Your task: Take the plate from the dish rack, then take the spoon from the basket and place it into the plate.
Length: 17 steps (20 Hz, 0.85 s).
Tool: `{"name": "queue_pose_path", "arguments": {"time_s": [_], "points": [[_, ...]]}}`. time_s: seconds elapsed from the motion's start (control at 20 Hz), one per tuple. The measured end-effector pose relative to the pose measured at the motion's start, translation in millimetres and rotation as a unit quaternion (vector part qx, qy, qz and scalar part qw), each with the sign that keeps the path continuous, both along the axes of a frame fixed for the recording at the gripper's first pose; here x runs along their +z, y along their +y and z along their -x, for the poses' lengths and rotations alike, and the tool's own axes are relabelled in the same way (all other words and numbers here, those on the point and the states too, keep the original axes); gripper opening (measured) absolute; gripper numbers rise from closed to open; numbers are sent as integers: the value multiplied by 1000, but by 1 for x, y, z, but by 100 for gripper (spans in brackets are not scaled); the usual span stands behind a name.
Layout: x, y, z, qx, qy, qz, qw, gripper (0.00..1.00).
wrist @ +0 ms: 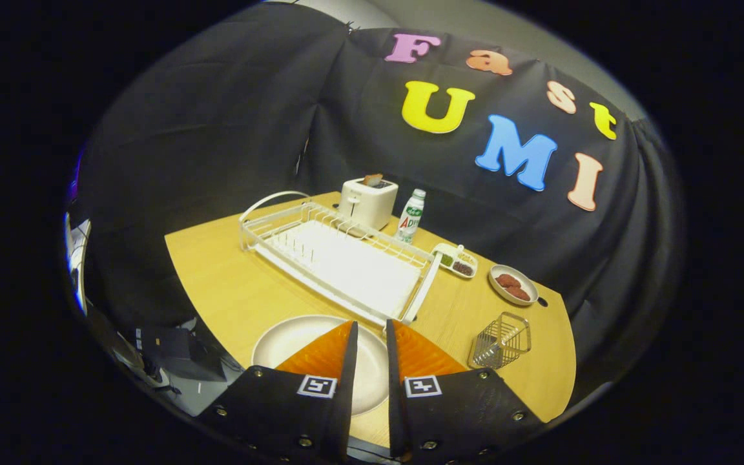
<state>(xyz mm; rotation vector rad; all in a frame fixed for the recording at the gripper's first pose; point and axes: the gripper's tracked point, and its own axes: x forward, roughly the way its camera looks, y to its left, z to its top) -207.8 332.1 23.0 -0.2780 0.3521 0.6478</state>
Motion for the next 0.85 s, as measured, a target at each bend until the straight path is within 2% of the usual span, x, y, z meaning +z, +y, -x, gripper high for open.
{"name": "queue_pose_path", "arguments": {"time_s": [0.2,0.4,0.5,0.55,0.7,0.85], "points": [[75,-14,-32,-46,-50,-76,995,24],[146,-46,-64,-103,-105,-127,981,24],[174,-58,-76,-119,-130,-153,972,24],[188,-65,-80,-126,-143,-166,968,27],[206,-85,-96,-153,-164,-177,958,55],[223,-104,-102,-164,-183,-196,949,56]]}}
